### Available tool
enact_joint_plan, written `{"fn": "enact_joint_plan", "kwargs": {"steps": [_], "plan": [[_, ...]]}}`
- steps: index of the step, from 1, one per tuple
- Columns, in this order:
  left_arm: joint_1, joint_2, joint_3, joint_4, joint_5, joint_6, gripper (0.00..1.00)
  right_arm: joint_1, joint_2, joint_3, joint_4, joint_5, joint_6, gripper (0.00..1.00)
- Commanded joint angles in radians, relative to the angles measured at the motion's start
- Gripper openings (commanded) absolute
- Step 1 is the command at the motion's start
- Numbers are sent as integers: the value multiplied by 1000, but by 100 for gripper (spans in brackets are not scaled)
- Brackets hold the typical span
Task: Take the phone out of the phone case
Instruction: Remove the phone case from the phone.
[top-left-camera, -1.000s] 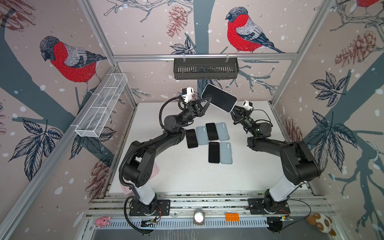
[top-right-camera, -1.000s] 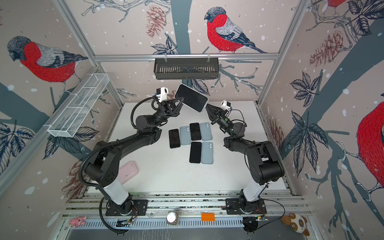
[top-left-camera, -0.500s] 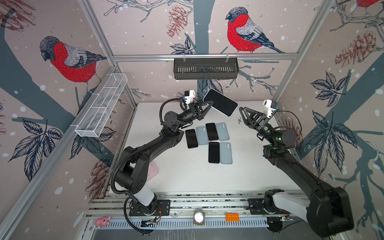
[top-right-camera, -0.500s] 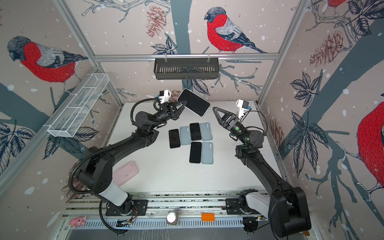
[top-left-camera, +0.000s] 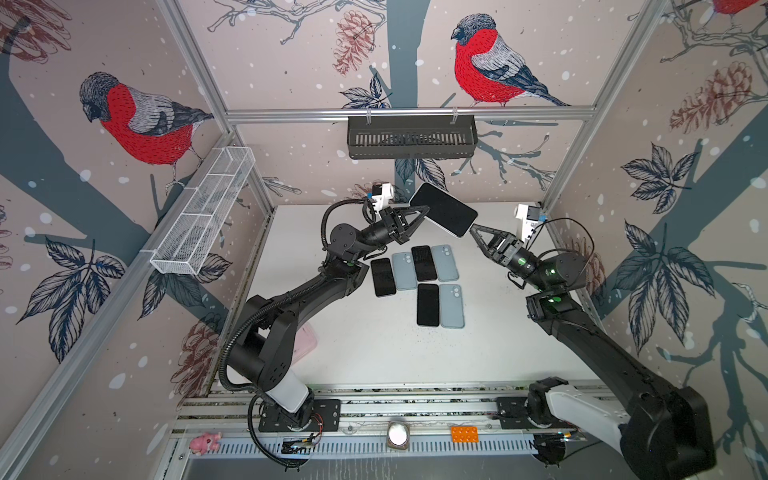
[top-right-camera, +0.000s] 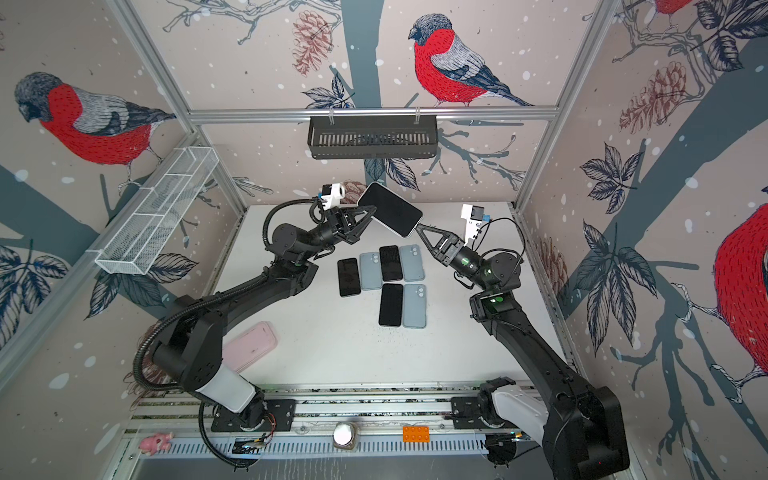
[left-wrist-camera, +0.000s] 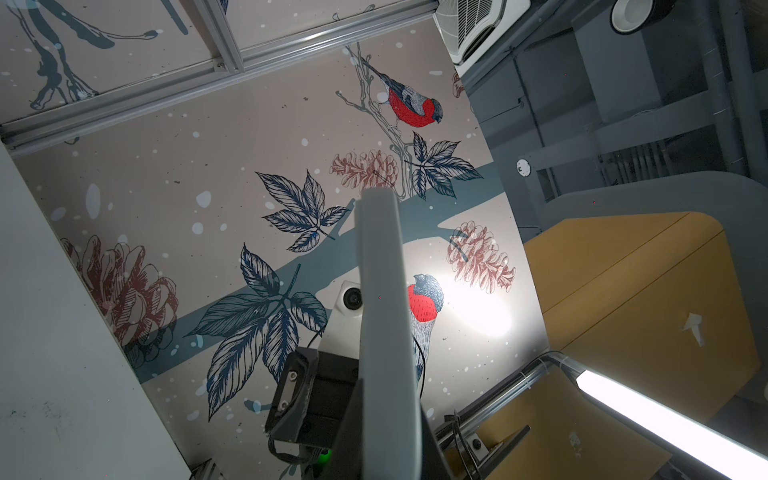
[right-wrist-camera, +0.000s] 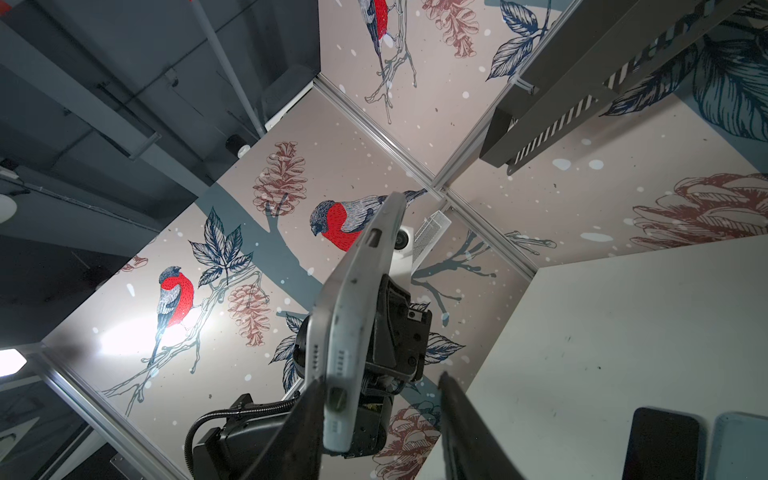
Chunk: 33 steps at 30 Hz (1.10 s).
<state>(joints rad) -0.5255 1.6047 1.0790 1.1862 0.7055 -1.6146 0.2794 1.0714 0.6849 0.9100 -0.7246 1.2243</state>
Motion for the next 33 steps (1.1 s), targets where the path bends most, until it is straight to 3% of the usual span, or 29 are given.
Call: {"fn": "enact_joint_plan", "kwargs": {"steps": [1,12,18,27,33], "plan": [[-9,-9,1,88,14,-4,0,4,-1,4,9,-9,-19,45],[-22,-11,7,117,25,-3,0,1,24,-12,2,7,-19,40],[-27,-25,-4,47,65,43,0,-37,25,5,-15,6,-6,40],[-27,-3,-25,26,82,62,0,-21,30,-5,57,-62,46,29],[-24,19,-13,29,84,62,0,-3,5,-29,-21,-89,15,23]]}}
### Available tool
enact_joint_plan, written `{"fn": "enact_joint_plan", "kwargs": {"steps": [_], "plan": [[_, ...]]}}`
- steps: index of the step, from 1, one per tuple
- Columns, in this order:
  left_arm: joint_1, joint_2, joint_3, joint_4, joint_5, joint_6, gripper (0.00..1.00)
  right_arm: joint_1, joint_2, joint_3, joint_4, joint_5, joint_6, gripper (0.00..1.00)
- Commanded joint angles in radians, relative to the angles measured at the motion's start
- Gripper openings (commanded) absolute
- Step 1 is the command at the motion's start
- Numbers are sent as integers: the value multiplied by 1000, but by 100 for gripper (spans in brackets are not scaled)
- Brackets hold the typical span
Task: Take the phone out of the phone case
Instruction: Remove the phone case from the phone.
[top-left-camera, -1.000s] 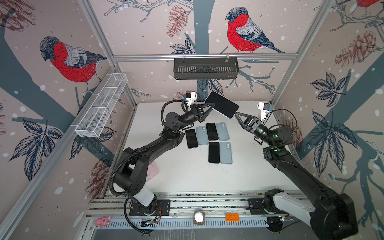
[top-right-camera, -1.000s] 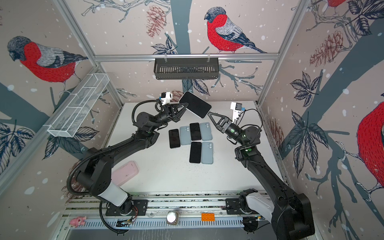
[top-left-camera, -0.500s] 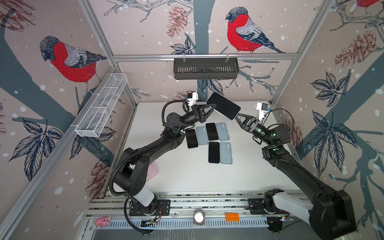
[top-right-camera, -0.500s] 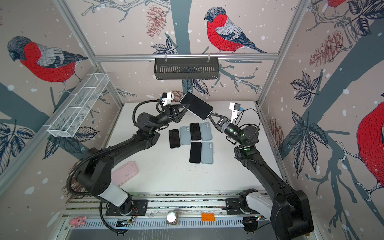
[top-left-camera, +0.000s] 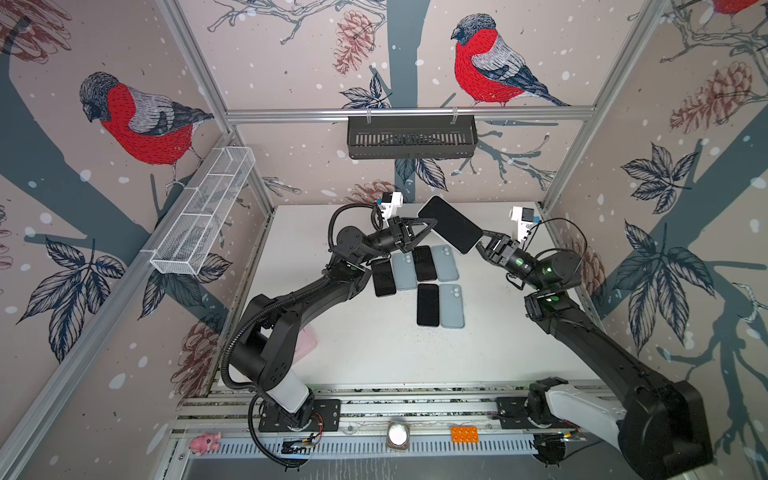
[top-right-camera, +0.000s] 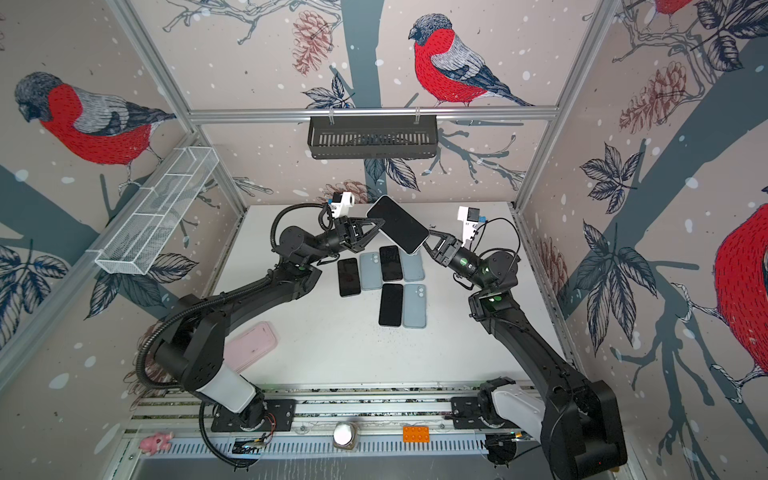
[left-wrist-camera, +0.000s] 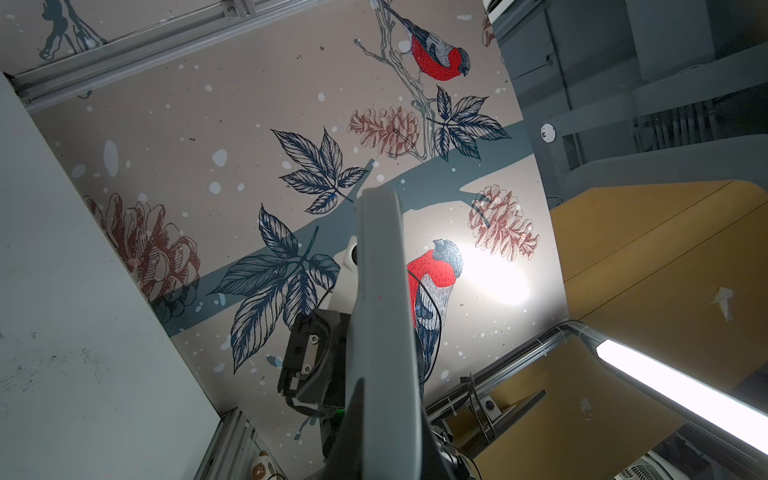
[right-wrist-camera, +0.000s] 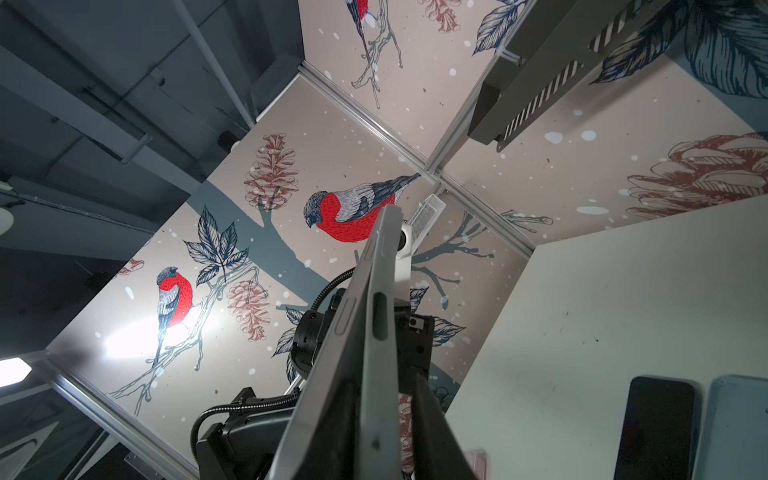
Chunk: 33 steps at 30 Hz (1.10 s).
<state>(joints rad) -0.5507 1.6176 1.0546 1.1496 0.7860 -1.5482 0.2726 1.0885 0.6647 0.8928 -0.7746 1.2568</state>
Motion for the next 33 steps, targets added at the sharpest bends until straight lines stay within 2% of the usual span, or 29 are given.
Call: {"fn": "enact_joint_plan", "kwargs": {"steps": [1,11,15,16,17,18,20,22,26,33], "plan": [[3,10,12,65,5,-3,0,1,-21,-19,-5,-36,-17,20],[32,13,-39,35,37,30,0,-58,-59,-55,-16,-31,4,3],[37,18,-39,-30,54,83,0,-53,-60,-83,13,-24,25,2],[40,20,-39,-47,56,99,9,-49,-61,-92,14,-17,24,1],[41,21,-39,-62,55,113,26,-44,-63,-102,11,-8,22,1],[41,21,-39,-85,51,131,37,-38,-65,-111,8,3,18,1],[47,15,-38,-149,36,182,54,-30,-65,-134,3,23,19,1],[54,0,-37,-226,12,246,65,-24,-62,-161,8,46,28,1],[69,-30,-38,-352,-43,356,81,-13,-59,-205,23,88,47,0],[78,-98,-13,-606,-176,594,92,-5,-26,-248,43,136,78,0]]}}
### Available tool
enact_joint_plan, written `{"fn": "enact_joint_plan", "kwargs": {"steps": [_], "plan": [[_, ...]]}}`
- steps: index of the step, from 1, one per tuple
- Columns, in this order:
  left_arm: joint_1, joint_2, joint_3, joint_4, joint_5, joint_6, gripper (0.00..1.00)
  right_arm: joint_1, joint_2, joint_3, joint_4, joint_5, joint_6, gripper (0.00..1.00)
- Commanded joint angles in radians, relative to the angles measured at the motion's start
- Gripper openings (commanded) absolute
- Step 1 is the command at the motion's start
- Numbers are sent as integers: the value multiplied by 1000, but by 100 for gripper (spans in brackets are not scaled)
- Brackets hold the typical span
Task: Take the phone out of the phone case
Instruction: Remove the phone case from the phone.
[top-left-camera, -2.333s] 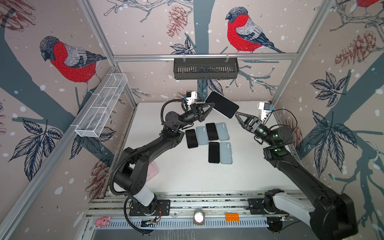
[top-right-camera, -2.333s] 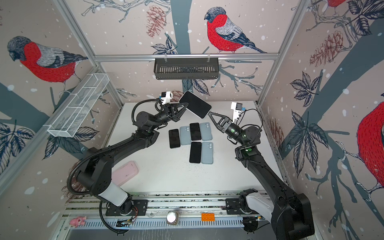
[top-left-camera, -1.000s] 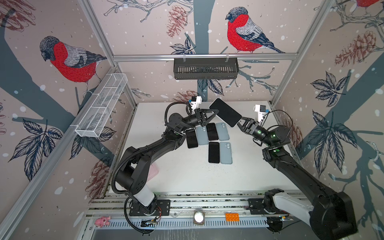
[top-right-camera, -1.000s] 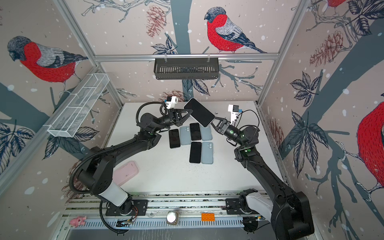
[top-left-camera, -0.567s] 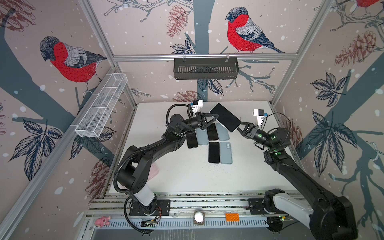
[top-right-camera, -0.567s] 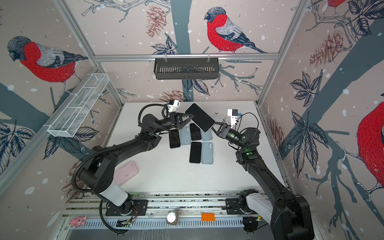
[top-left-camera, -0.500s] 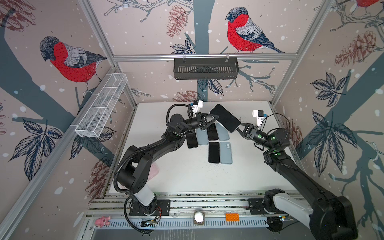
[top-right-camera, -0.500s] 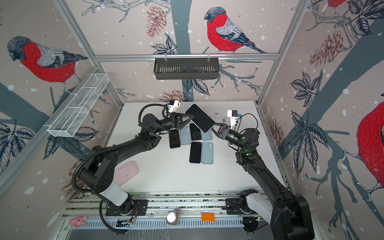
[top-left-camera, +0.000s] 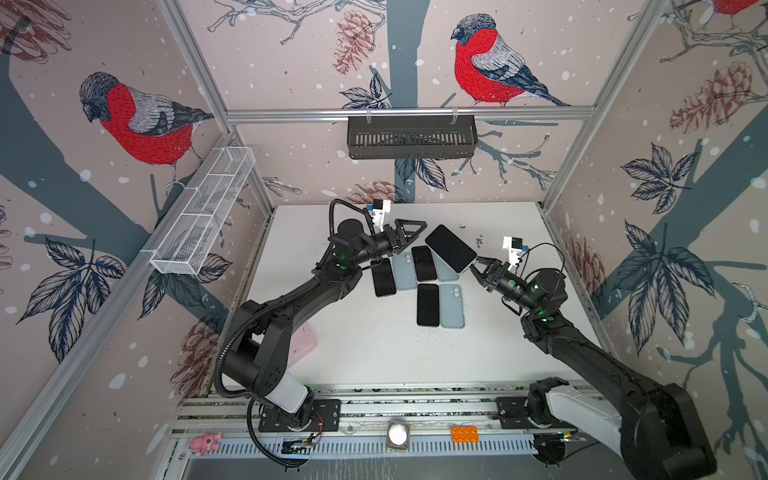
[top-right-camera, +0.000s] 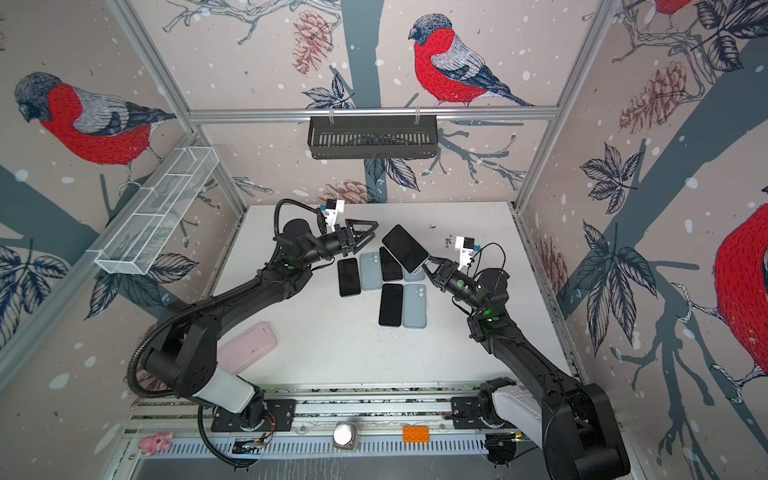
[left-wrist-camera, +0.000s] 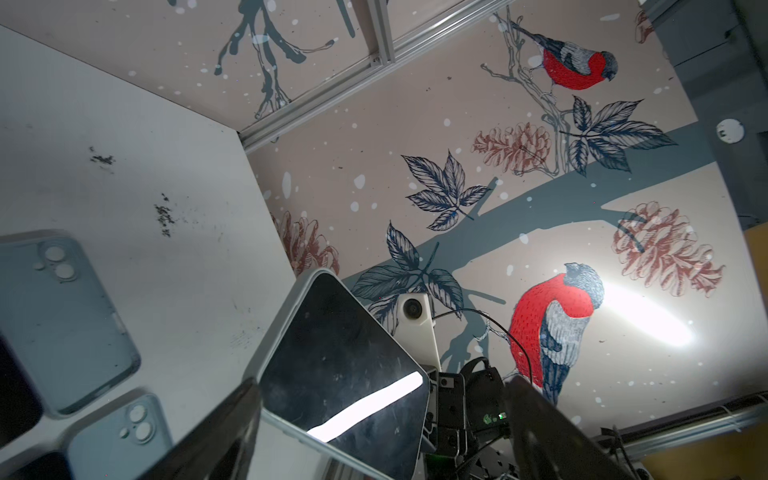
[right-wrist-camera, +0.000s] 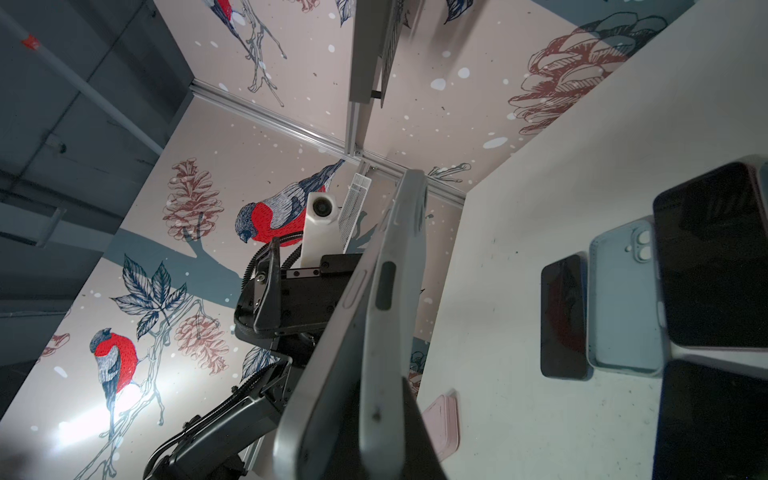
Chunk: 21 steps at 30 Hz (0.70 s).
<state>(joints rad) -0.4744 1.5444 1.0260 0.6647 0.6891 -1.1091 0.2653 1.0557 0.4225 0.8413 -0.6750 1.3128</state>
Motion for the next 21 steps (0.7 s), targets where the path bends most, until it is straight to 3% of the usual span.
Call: {"fn": "enact_joint_plan", "kwargs": {"steps": [1,4,8,10,12,16,21], "plan": [[2,-32,21,-139,-83,180,92,2,12,-8,95,35,22,0],[-28,-57,66,-250,-126,314,92,6,36,-19,114,38,27,0],[-141,-67,231,-583,-287,653,89,6,75,-35,145,41,43,0],[-193,-61,297,-715,-383,779,85,7,93,-39,158,37,48,0],[-251,-53,344,-815,-491,879,73,8,104,-43,163,38,48,0],[-344,-28,391,-915,-639,972,53,8,122,-45,168,40,46,0],[-433,2,402,-939,-720,1035,50,13,132,-45,165,41,45,0]]}}
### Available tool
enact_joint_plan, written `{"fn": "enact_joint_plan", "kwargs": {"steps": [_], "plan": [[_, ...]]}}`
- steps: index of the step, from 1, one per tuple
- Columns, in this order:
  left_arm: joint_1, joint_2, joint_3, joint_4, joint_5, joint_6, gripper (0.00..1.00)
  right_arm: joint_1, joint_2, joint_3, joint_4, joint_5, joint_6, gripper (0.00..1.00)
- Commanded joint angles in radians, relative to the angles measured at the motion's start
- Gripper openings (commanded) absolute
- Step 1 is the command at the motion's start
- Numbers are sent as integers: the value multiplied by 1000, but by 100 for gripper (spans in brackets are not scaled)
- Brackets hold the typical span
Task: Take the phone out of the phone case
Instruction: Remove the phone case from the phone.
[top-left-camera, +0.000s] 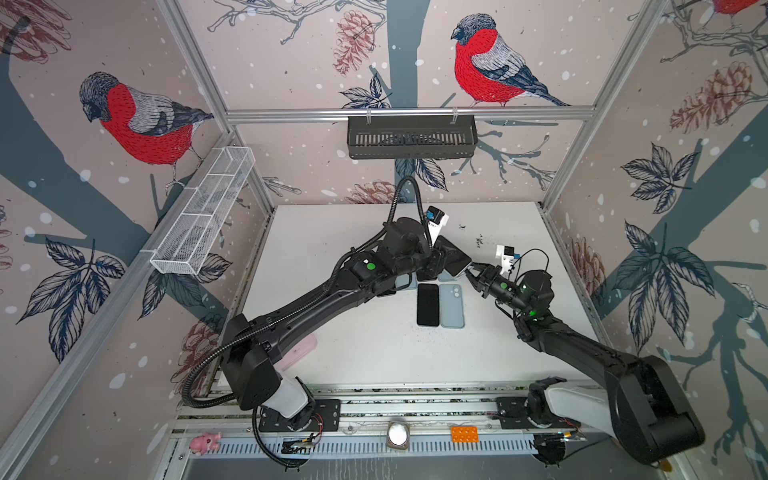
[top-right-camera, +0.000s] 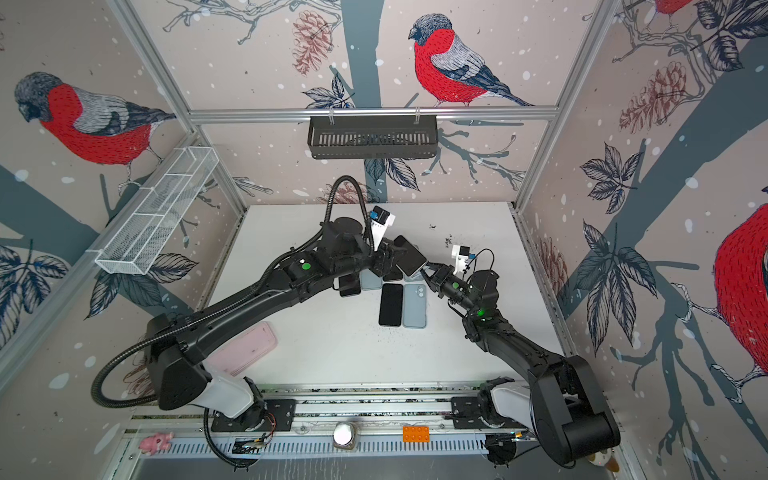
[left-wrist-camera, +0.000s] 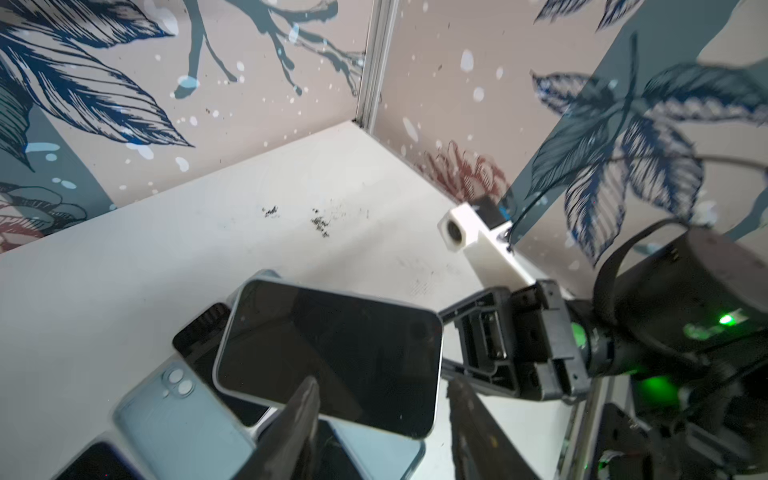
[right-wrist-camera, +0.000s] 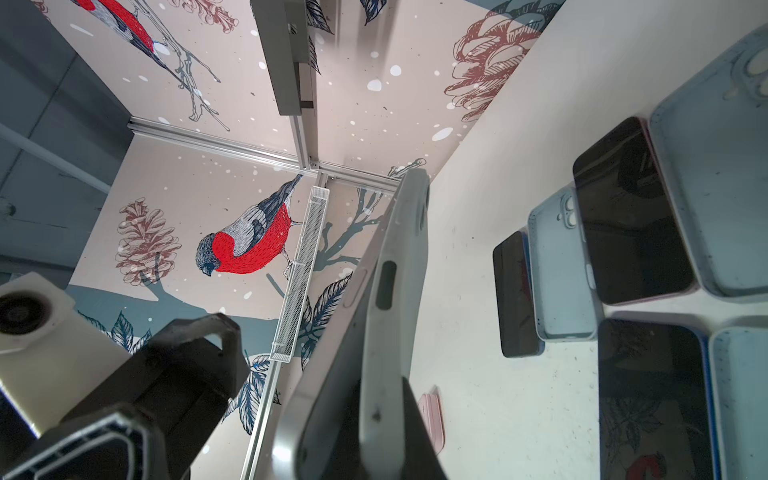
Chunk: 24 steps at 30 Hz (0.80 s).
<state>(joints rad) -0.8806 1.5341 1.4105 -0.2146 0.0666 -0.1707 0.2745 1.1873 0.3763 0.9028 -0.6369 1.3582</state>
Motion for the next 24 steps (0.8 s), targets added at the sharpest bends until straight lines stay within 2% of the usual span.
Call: {"fn": "enact_joint_plan", "kwargs": {"steps": [1,14,24], "plan": [[-39,21,23,-64,-96,108,50,5,3,1,103,4,-1,0],[-73,127,63,-66,-115,131,46,26,10,-1,104,9,-4,0],[-85,145,54,-51,-80,135,45,28,11,-8,108,11,-4,0]]}}
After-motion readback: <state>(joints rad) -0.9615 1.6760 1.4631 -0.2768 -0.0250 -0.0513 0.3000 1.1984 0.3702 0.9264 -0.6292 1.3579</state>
